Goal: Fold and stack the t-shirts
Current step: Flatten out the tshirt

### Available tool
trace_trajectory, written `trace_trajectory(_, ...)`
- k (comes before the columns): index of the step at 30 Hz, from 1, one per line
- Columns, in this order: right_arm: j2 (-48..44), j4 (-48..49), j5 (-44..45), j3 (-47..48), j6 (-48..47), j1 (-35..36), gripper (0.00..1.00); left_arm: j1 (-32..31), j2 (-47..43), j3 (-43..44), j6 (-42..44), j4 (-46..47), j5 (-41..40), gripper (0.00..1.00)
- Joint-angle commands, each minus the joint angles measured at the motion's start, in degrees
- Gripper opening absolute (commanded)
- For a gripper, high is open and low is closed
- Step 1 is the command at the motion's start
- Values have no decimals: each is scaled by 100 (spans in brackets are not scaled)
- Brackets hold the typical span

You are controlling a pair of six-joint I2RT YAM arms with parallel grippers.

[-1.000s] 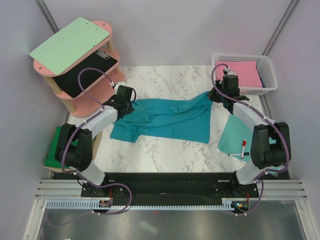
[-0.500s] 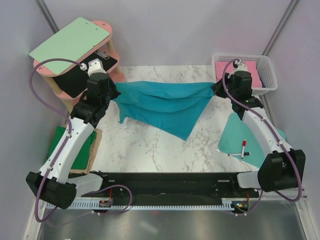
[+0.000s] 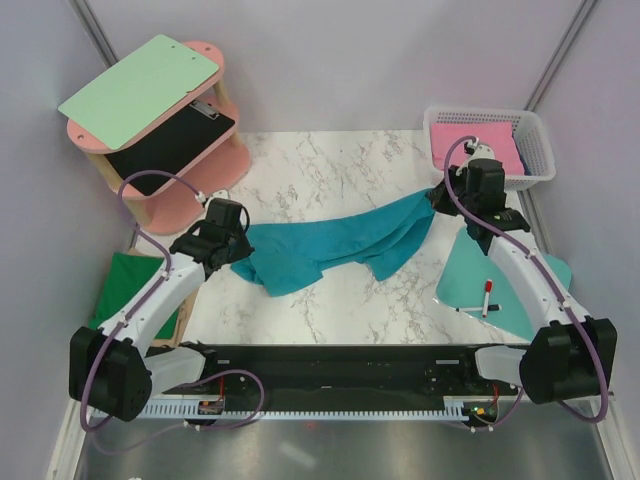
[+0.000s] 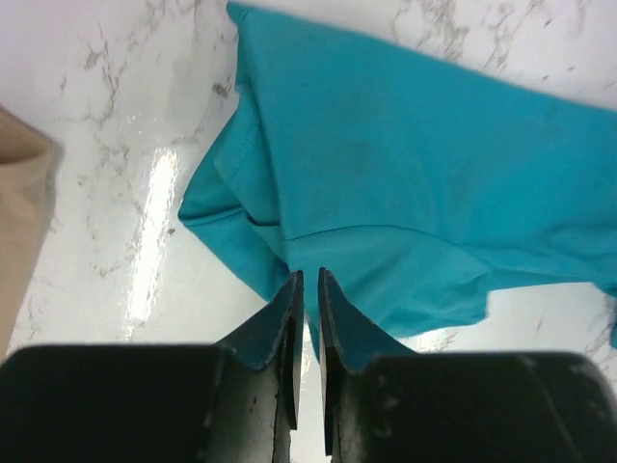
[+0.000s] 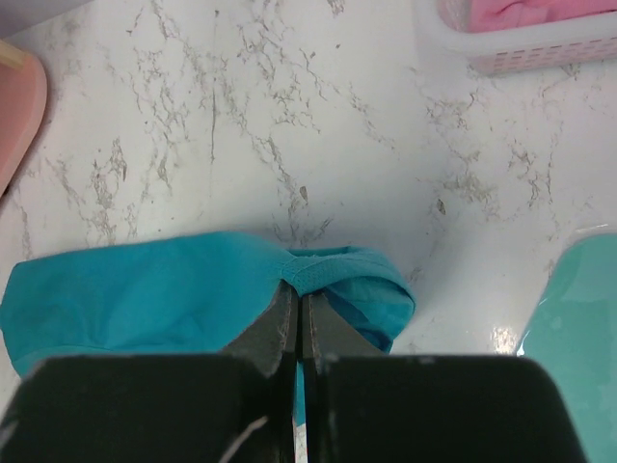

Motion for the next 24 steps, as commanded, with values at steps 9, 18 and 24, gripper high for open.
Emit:
trace_trajectory(9,412,294,-44,-3,-6,-13,0,4,566,-49,-278,529,505,38)
trace_trajectory(18,456,312,-79,-38,-6,-13,0,-364,-302,-1278,-752,758,1042,47)
trace_trajectory(24,526,373,-149,-82,38,-4,0,-707,-560,-1762,-1051,801,937,47)
